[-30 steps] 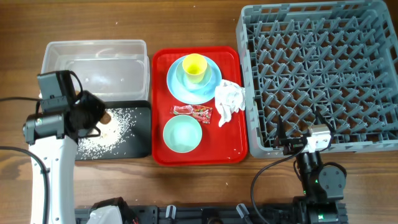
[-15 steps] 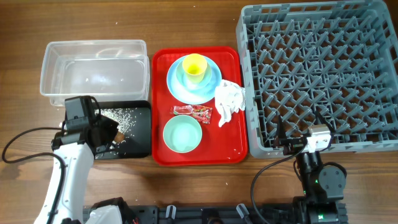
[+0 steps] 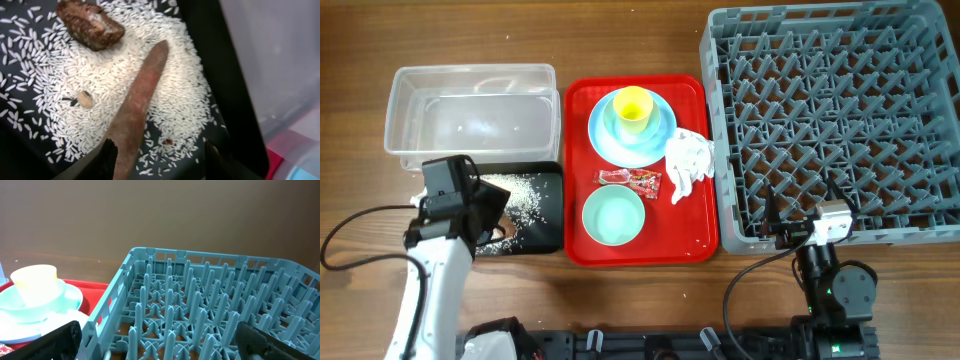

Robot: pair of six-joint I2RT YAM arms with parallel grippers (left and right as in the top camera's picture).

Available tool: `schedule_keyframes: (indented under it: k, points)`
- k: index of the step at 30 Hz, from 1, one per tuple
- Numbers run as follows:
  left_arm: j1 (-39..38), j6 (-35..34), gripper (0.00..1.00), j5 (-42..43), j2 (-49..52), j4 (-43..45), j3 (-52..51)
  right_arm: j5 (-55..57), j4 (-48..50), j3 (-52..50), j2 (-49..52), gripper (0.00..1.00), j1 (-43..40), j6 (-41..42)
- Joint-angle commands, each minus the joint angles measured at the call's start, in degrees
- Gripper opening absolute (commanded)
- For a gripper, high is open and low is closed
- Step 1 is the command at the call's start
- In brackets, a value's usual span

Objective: Sort waste into correct bins and load items into the dishwasher rack
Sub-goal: 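Carry the brown stick to the black tray and release it, then move the left gripper back over the red tray toward the red wrapper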

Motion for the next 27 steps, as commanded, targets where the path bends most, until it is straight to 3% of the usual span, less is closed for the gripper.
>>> schedule_keyframes:
  k: [1,5,10,12,16,17,22,27]
  points:
    - [0.1,5.6,0.56,9.6,-7.0,-1.0,4.5,0.3,0.2,-0.1,-0.3,1.00,-0.1,-0.3]
    - [-3.9,7.4,0.52,26.6,-12.9,-0.9,7.2,0.3,0.2,-0.1,-0.3,1.00,-0.1,-0.3]
    - [-15.4,7.4,0.48,29.5,-13.5,-0.3,7.2,0.3,0.2,-0.1,-0.3,1.00,-0.1,-0.3]
    - [-22.3,7.1,0.40,26.6,-11.9,0.5,7.2,0.3,0.2,-0.1,-0.3,1.00,-0.1,-0.3]
    - [-33.0,7.1,0.09,17.0,-6.7,3.1,7.2,0.3,0.2,-0.1,-0.3,1.00,-0.1,-0.3]
    - [-35.5,7.1,0.05,13.6,-4.7,3.9,7.2,0.3,0.2,-0.1,-0.3,1.00,-0.1,-0.3]
    - [-38.8,7.1,0.04,1.2,3.5,4.7,7.2,0.3,0.2,-0.1,-0.3,1.00,-0.1,-0.3]
    - [-38.8,7.2,0.04,0.4,9.6,7.1,7.2,0.3,0.2,-0.1,-0.3,1.00,-0.1,-0.3]
